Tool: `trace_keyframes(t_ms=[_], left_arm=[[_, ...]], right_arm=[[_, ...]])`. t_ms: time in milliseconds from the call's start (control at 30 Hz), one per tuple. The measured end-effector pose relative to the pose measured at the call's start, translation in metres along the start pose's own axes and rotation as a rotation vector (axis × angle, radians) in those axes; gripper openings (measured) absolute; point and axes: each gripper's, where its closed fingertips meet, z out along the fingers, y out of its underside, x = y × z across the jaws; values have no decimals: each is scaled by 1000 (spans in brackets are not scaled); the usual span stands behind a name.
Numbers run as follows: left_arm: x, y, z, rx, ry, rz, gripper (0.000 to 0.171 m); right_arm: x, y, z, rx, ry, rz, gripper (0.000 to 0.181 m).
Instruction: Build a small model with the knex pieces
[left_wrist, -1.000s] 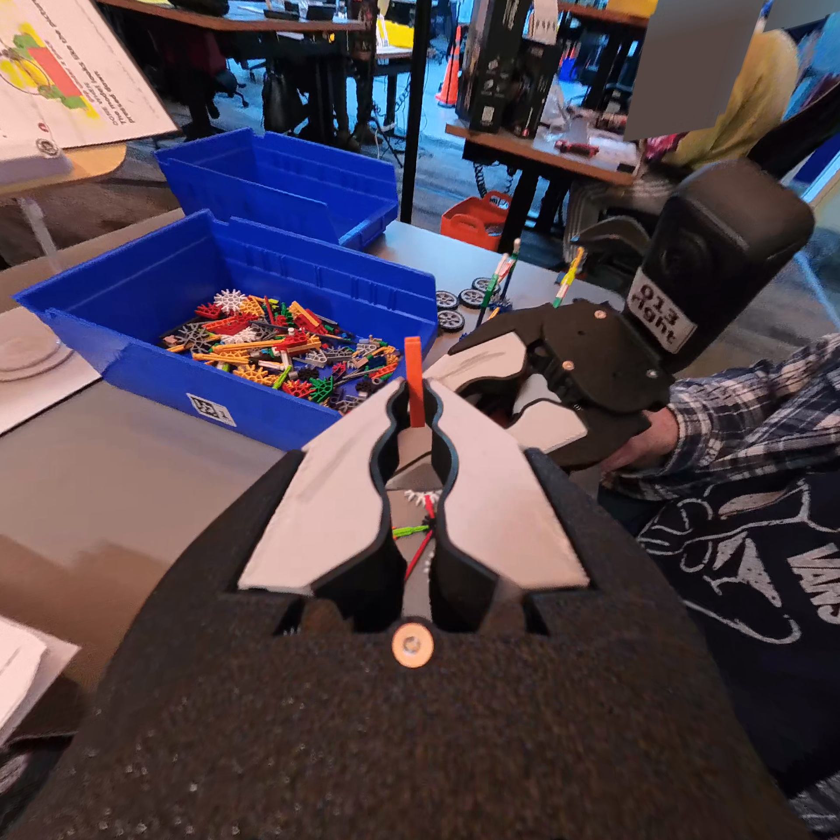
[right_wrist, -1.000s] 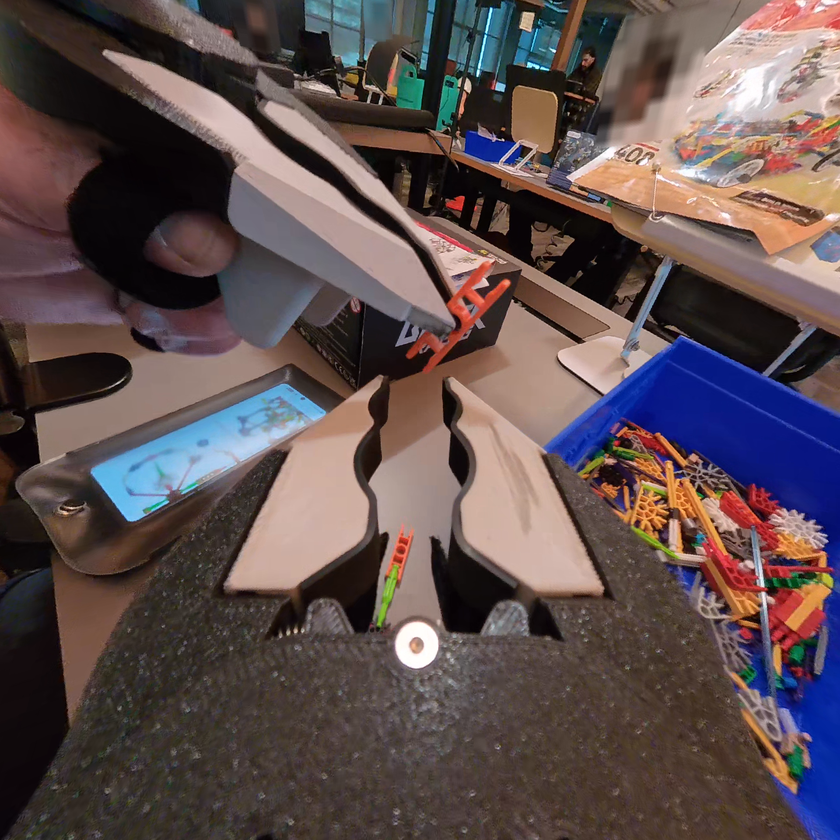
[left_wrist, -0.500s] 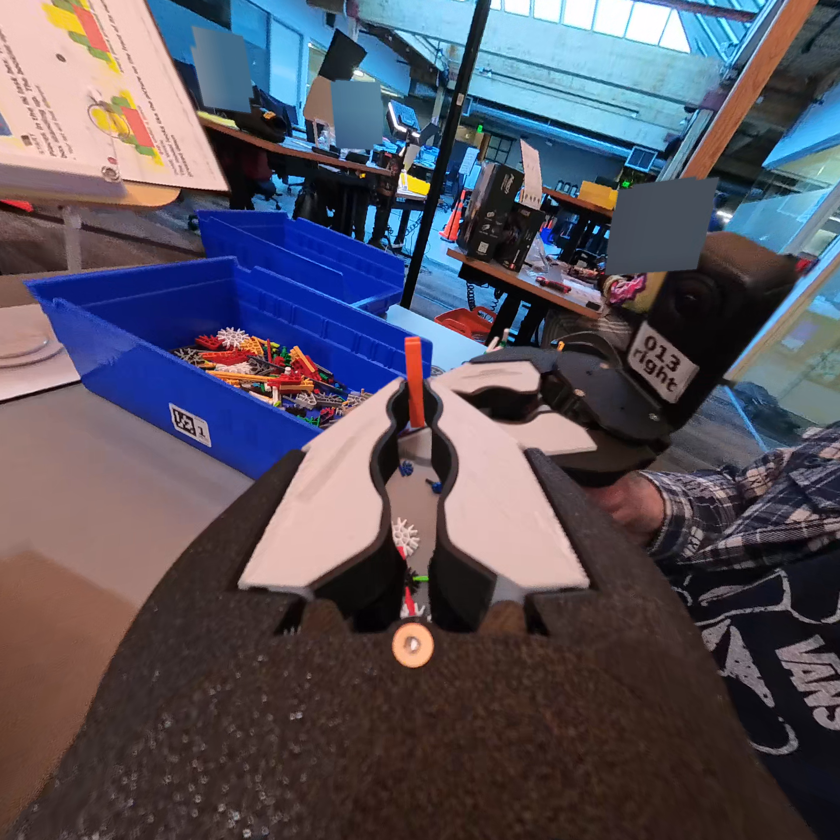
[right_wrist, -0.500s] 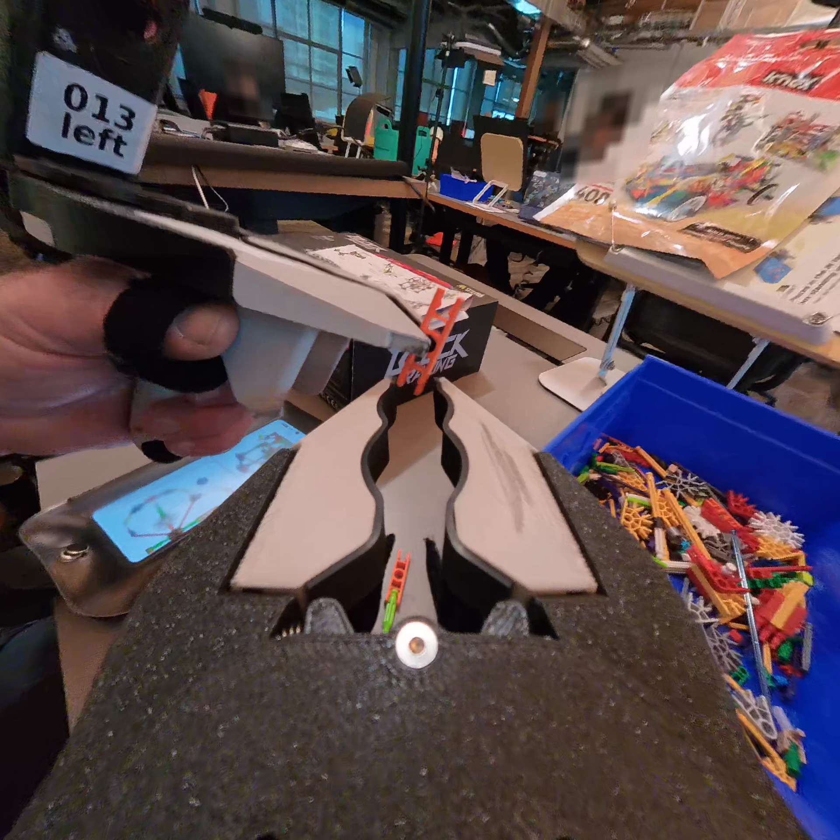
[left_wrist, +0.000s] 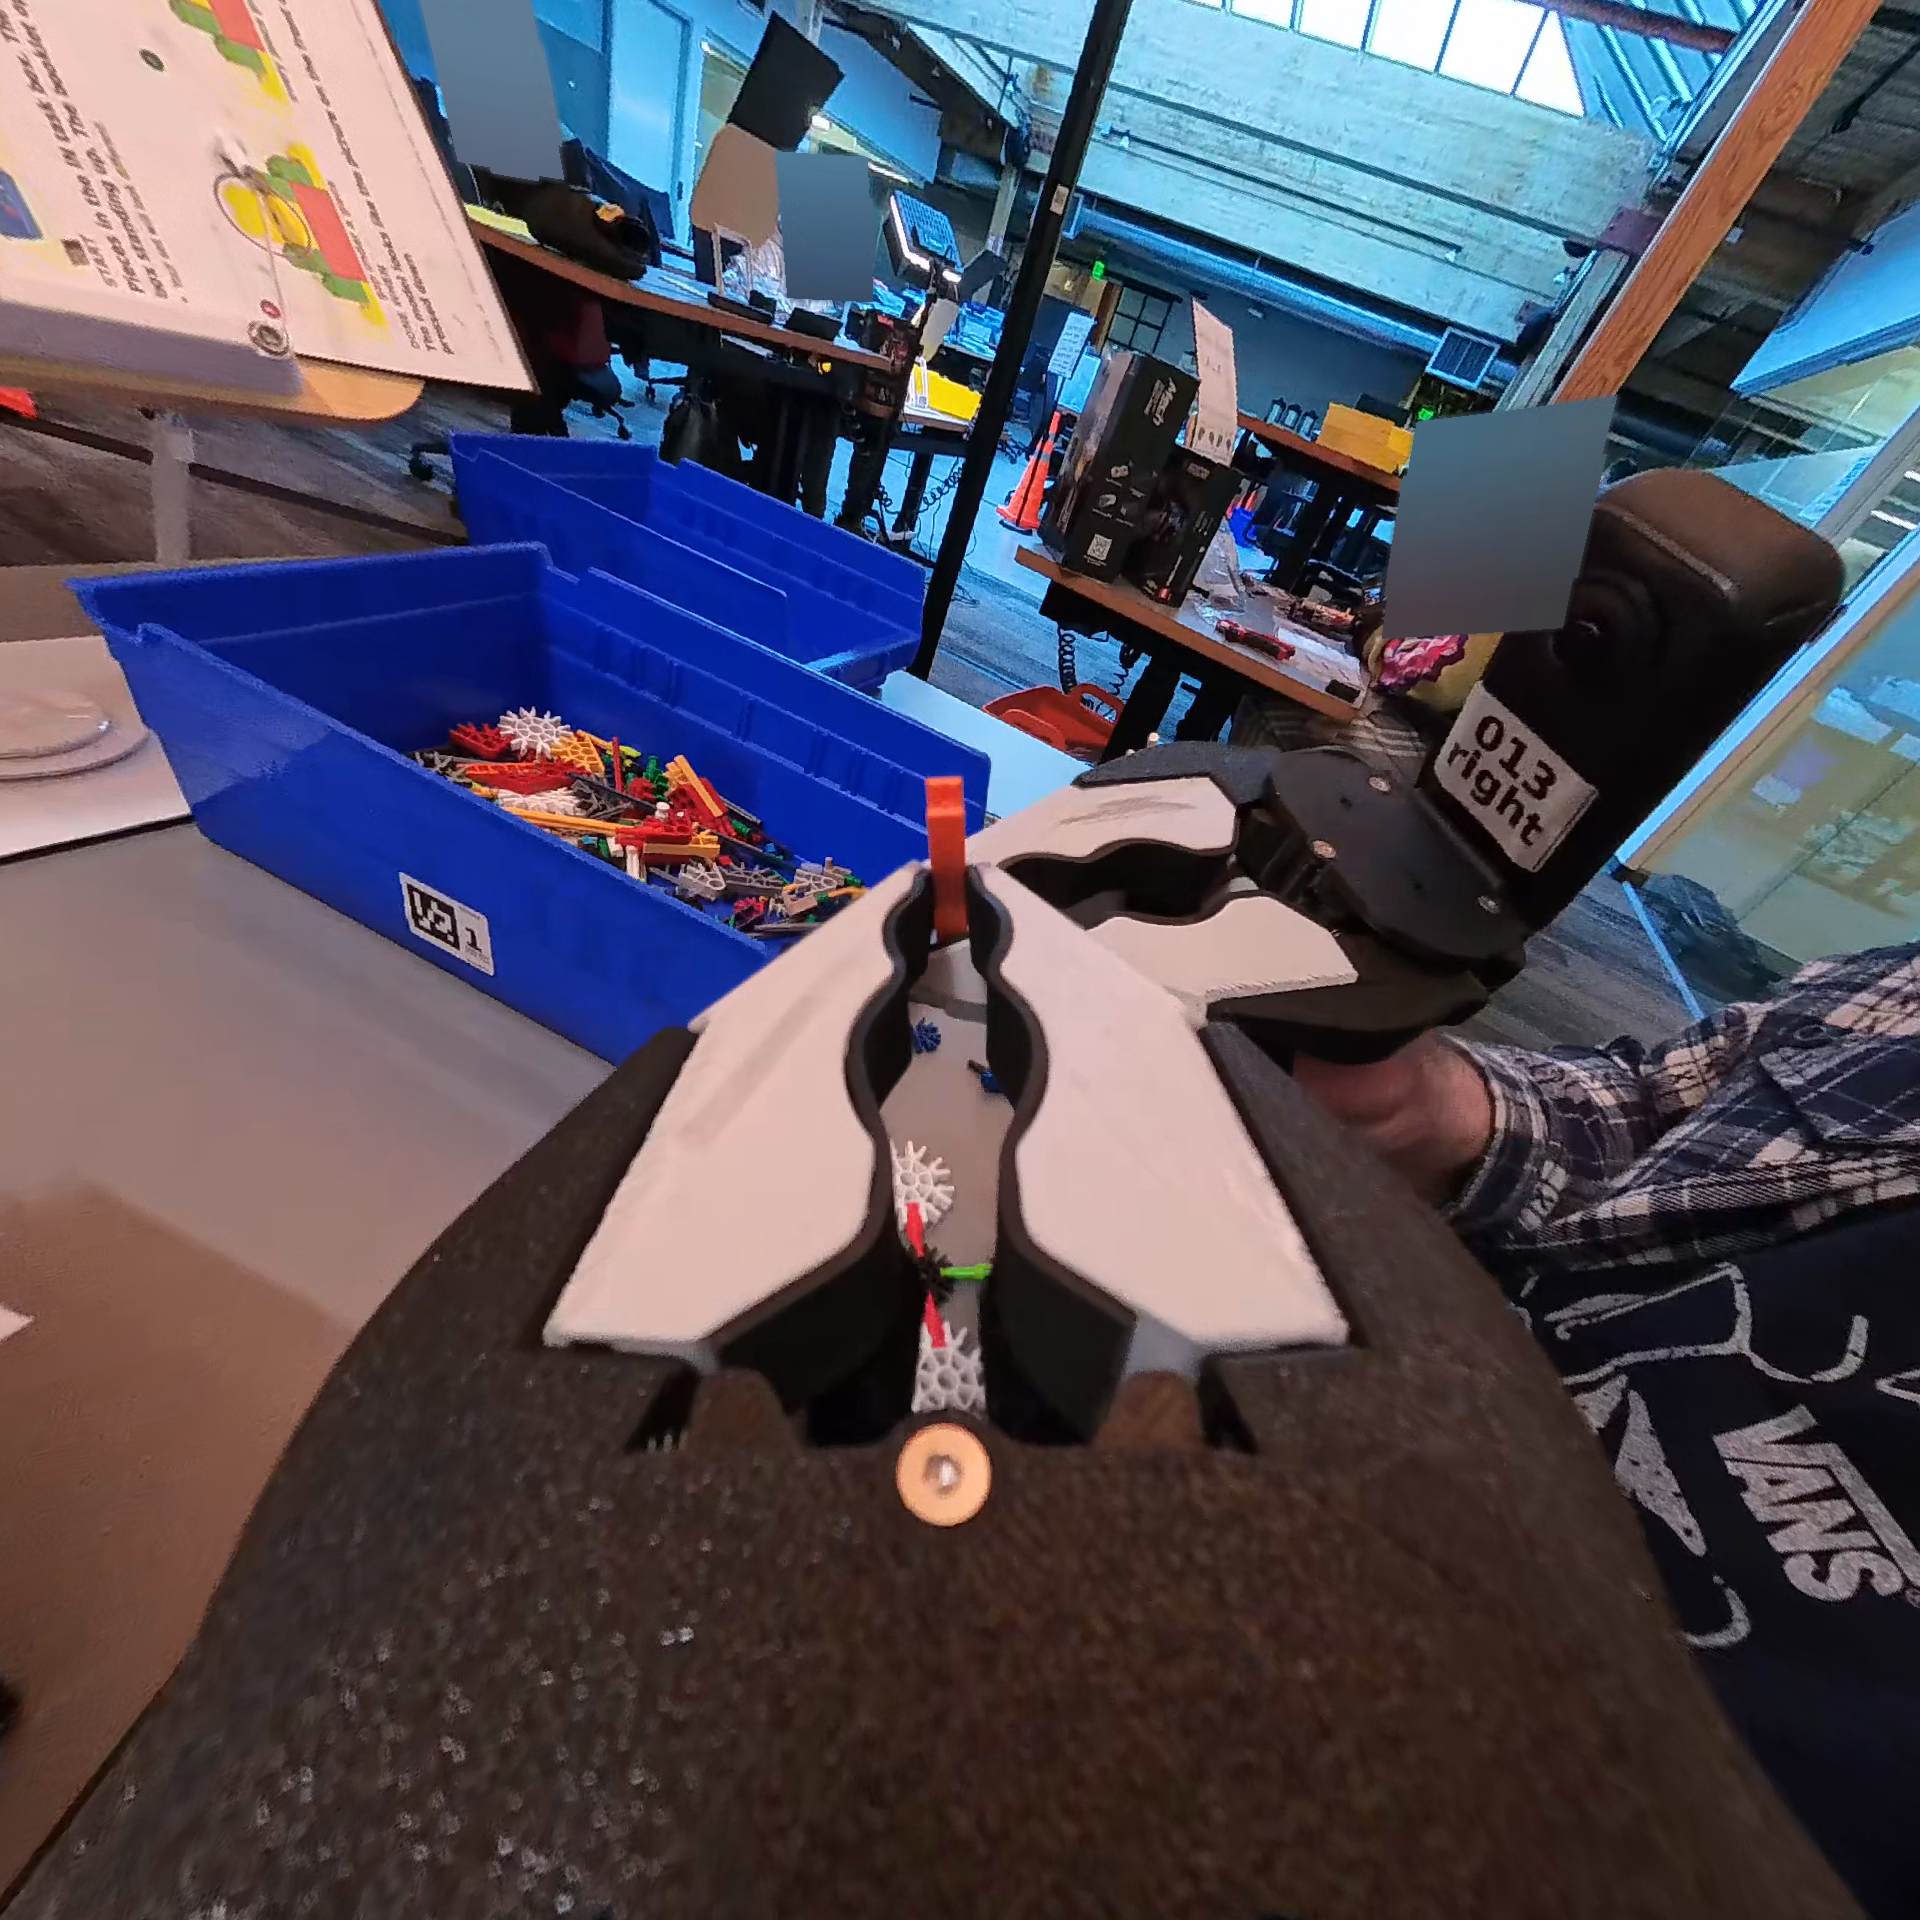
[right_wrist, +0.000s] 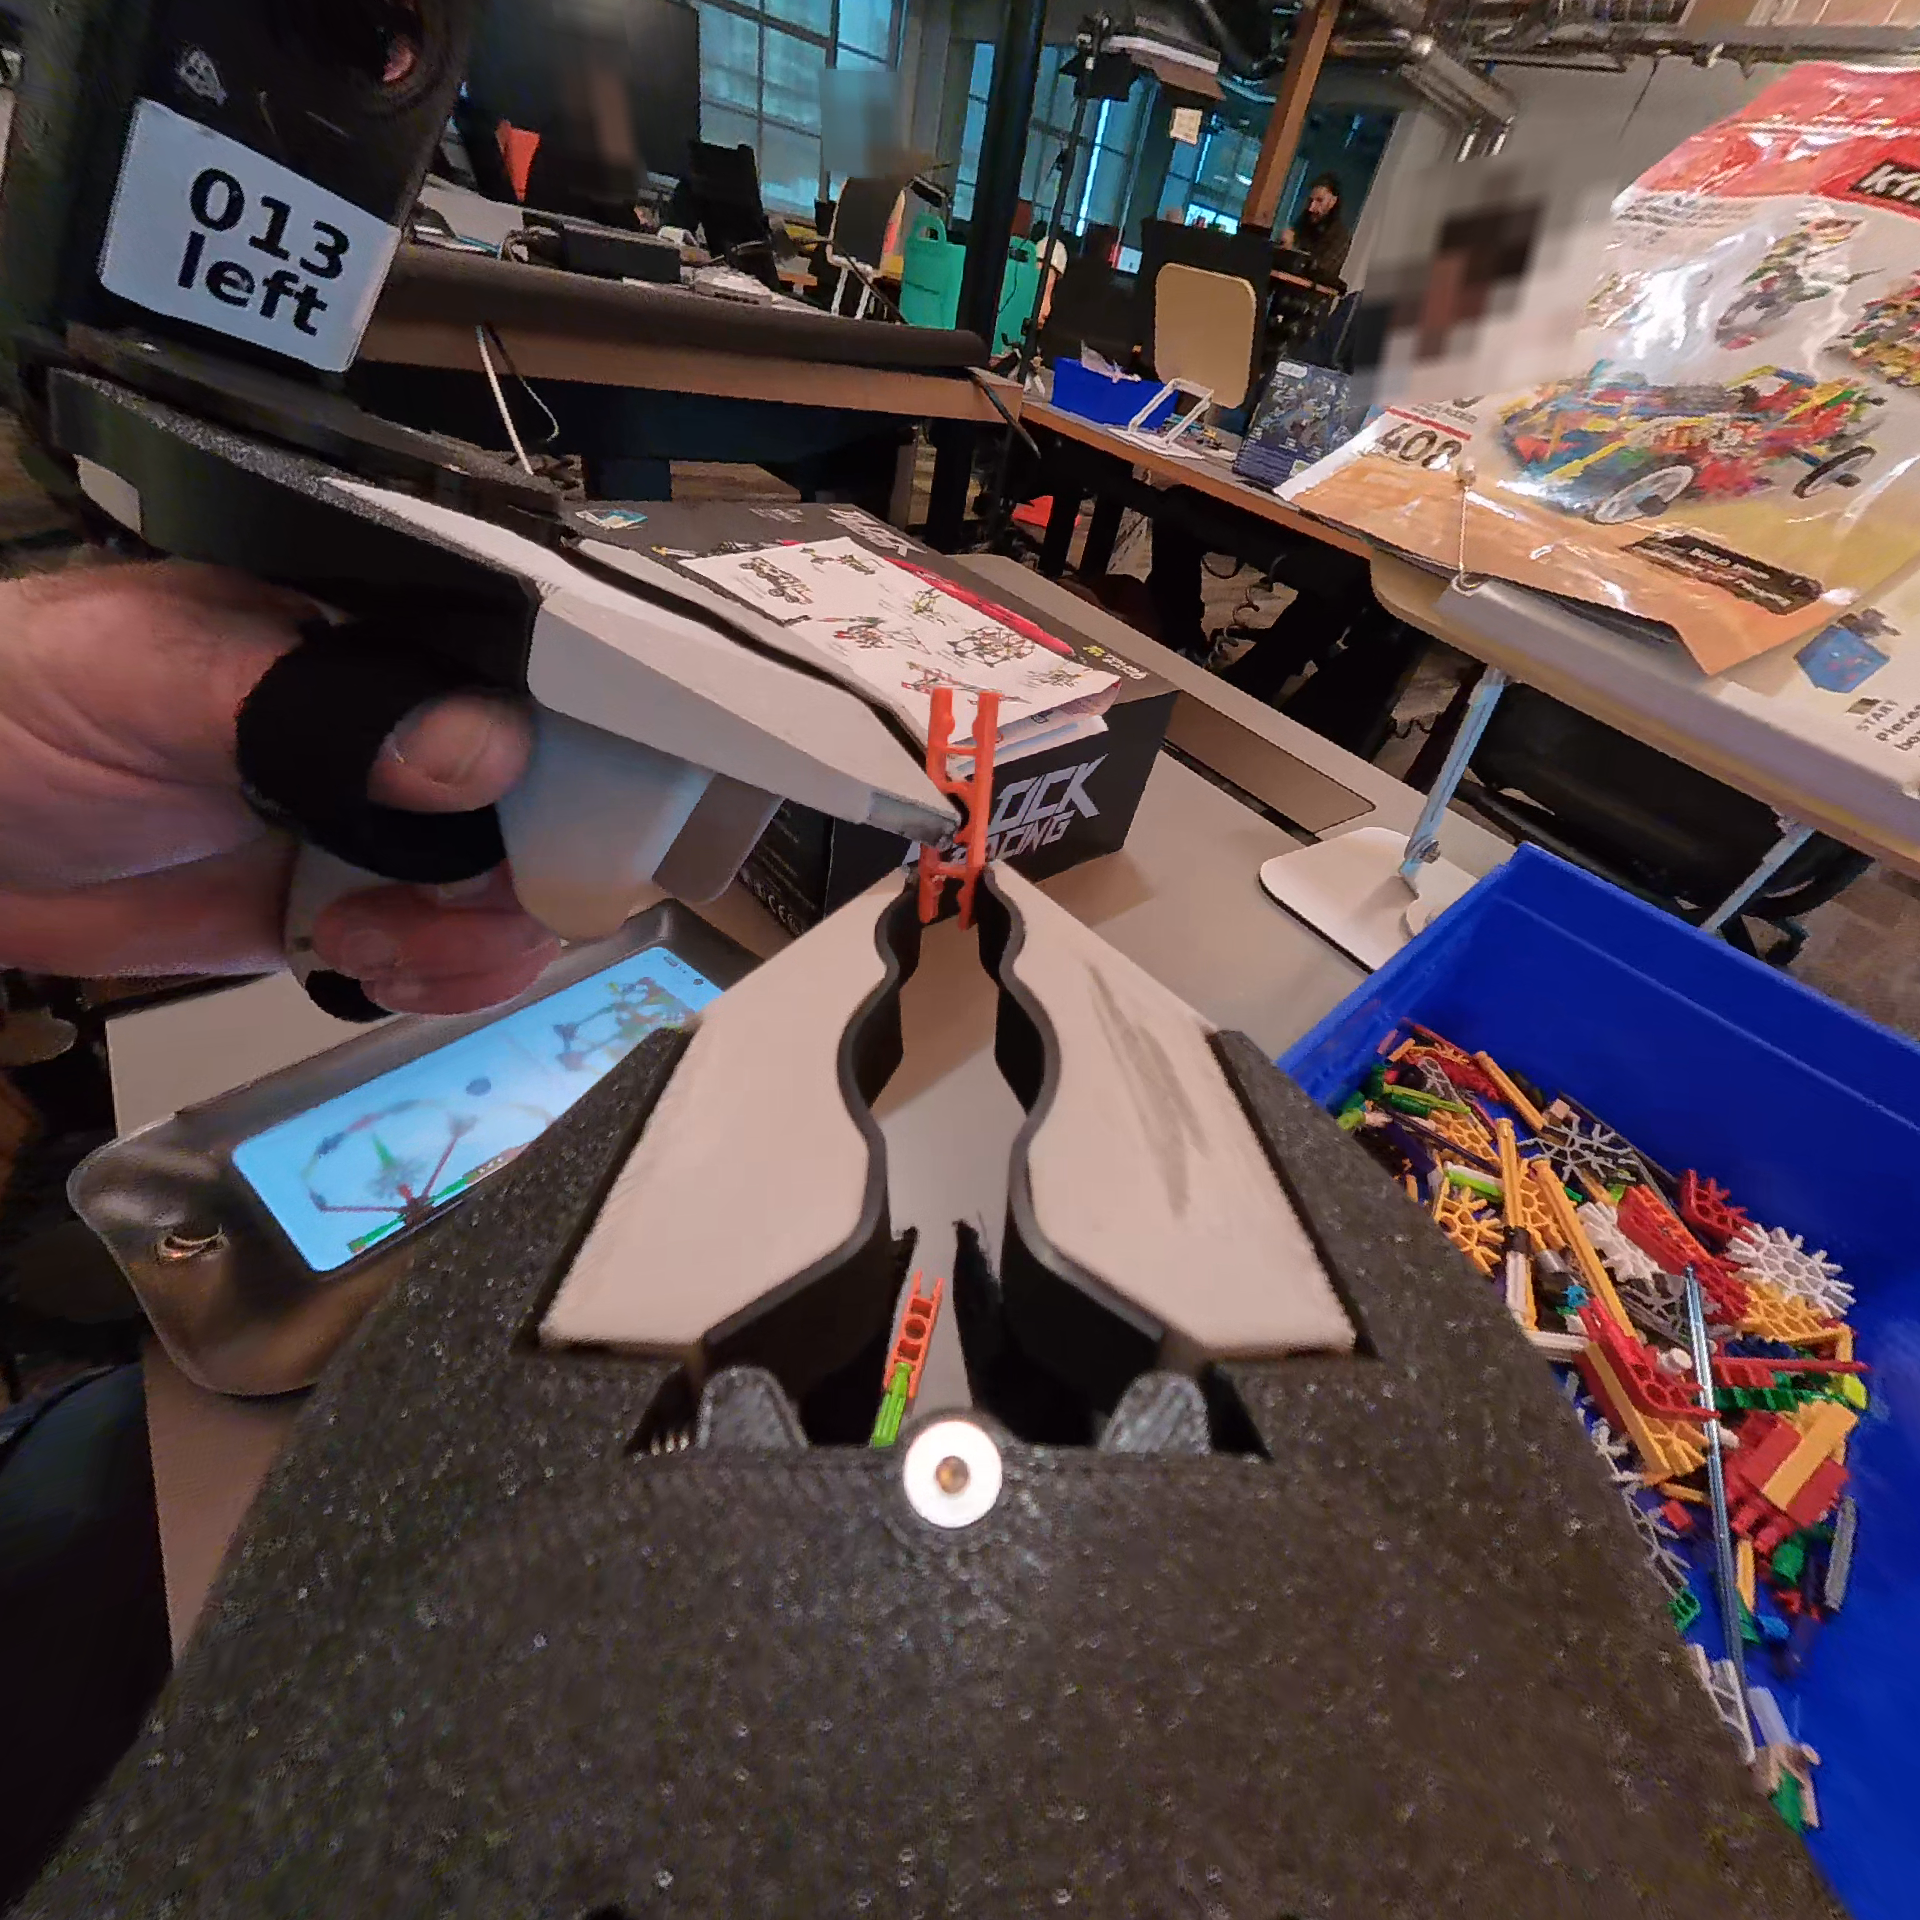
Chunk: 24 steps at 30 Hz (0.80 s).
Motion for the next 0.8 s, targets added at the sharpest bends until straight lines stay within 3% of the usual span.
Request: trace_keyframes(t_ms=[200,300,433,600,800], left_arm=[[-6,9,-6,-63,-19,16,16],[-16,16,-15,-118,-70,87,20],[-10,62,-19,-357,0,143,19],[-1,126,-12,-642,62,348,22],[-1,154,3,-778,114,429,22]], right_arm=[[-1,6,-4,-56,-40,-14,9],[-1,26,-15,-153,-80,-19,9],[-5,73,-43,-344,-148,-7,9],[-13,130,-81,-575,-203,22,9],[-27,165,-106,-745,-261,76,9]])
